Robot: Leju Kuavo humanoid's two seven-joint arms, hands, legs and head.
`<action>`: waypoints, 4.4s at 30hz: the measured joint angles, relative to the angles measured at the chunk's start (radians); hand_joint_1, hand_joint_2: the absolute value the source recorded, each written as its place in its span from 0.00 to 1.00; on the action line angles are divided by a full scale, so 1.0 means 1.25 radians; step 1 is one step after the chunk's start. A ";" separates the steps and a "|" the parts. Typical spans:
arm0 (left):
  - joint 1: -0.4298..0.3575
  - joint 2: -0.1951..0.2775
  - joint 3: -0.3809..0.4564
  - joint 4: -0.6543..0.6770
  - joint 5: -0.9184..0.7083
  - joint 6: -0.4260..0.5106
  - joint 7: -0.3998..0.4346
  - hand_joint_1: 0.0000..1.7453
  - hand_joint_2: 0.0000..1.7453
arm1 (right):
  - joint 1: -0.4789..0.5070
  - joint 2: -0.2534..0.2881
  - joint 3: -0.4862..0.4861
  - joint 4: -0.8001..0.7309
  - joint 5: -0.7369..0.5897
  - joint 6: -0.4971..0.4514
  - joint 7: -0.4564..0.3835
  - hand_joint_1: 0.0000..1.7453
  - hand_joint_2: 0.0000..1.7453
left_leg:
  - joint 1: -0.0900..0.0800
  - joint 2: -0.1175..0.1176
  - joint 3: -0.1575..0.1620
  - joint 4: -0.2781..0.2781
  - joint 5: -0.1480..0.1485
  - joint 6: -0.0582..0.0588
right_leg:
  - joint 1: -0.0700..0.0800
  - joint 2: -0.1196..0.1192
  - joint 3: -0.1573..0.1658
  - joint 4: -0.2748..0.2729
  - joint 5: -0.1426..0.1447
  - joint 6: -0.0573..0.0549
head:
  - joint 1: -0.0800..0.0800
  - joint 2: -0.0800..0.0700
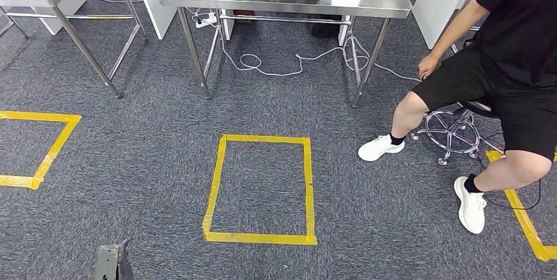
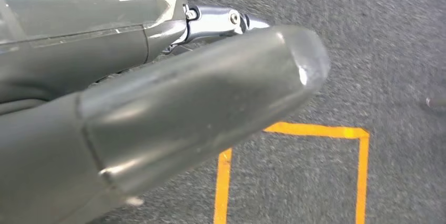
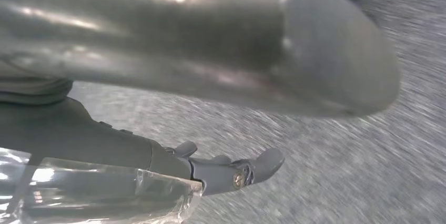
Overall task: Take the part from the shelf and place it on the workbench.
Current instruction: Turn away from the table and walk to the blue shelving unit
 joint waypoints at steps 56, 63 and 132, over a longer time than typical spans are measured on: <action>0.041 -0.003 -0.012 0.048 -0.032 0.026 0.008 0.00 0.00 | 0.055 0.038 -0.061 0.028 -0.054 -0.075 0.063 0.00 0.00 | 0.006 -0.015 -0.080 0.118 -0.011 -0.016 | -0.013 0.066 0.035 -0.006 -0.025 -0.025 | 0.005 0.000; 0.038 0.002 -0.003 0.051 -0.030 0.022 0.019 0.00 0.00 | 0.041 0.040 -0.098 0.028 -0.066 -0.076 0.055 0.00 0.00 | 0.001 -0.032 -0.034 0.000 0.031 0.014 | -0.010 0.087 -0.005 0.015 -0.021 0.005 | 0.007 0.000; 0.083 0.029 -0.031 0.080 -0.096 -0.142 0.142 0.00 0.00 | -0.002 0.013 -0.224 0.024 -0.081 -0.043 0.031 0.00 0.00 | 0.003 0.059 -0.044 0.005 0.032 0.018 | -0.021 -0.006 -0.054 0.139 -0.070 0.026 | 0.018 0.000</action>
